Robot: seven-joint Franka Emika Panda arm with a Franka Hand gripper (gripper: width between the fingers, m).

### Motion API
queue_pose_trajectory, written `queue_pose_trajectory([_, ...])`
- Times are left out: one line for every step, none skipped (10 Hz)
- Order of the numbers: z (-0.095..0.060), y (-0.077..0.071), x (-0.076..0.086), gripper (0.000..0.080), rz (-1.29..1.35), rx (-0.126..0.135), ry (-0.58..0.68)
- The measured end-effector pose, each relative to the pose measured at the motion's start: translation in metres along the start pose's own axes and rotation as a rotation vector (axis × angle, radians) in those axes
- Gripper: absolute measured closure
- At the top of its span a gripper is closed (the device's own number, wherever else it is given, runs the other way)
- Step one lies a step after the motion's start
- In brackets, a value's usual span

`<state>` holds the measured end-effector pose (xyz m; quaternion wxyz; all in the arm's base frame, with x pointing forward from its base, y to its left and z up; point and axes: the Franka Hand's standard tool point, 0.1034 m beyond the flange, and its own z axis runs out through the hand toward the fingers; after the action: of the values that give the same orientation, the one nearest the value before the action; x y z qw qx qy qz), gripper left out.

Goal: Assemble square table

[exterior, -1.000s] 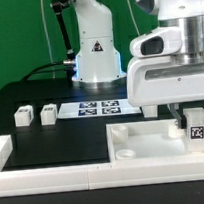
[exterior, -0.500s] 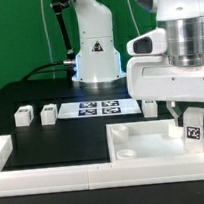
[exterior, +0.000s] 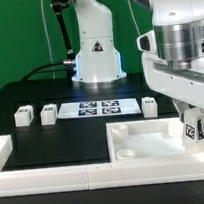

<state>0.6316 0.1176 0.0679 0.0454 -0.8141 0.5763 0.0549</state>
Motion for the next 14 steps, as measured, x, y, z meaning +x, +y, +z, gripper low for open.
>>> queue_pose_trajectory([-0.0001,-0.0002,0.0001,0.0509,0.054,0.001,0.000])
queue_pose_trajectory([-0.0001,-0.0005,0.0002,0.0509,0.130,0.006,0.002])
queue_pose_trajectory([-0.0002,-0.0005,-0.0006,0.0509,0.287,0.020,0.010])
queue_pose_trajectory([0.0001,0.0005,-0.0007,0.0509,0.435,0.039,0.024])
queue_pose_trajectory([0.0004,0.0016,-0.0010,0.0509,0.555,0.073,0.025])
queue_pose_trajectory([0.0001,0.0021,-0.0007,0.0509,0.644,0.086,0.030])
queue_pose_trajectory([-0.0002,0.0022,0.0004,0.0509,0.677,0.089,0.029])
queue_pose_trajectory([-0.0003,0.0021,0.0003,0.0509,0.700,0.092,0.026])
queue_pose_trajectory([-0.0005,0.0023,0.0004,0.0509,0.702,0.093,0.030])
queue_pose_trajectory([-0.0003,0.0025,0.0003,0.0509,0.689,0.093,0.034])
queue_pose_trajectory([0.0012,0.0029,-0.0011,0.0509,0.675,0.090,0.033])
queue_pose_trajectory([0.0016,0.0030,-0.0013,0.0270,0.673,0.089,0.033])
queue_pose_trajectory([0.0018,0.0031,-0.0015,0.0270,0.672,0.089,0.033])
queue_pose_trajectory([0.0010,0.0025,-0.0030,0.0175,0.664,0.090,0.033])
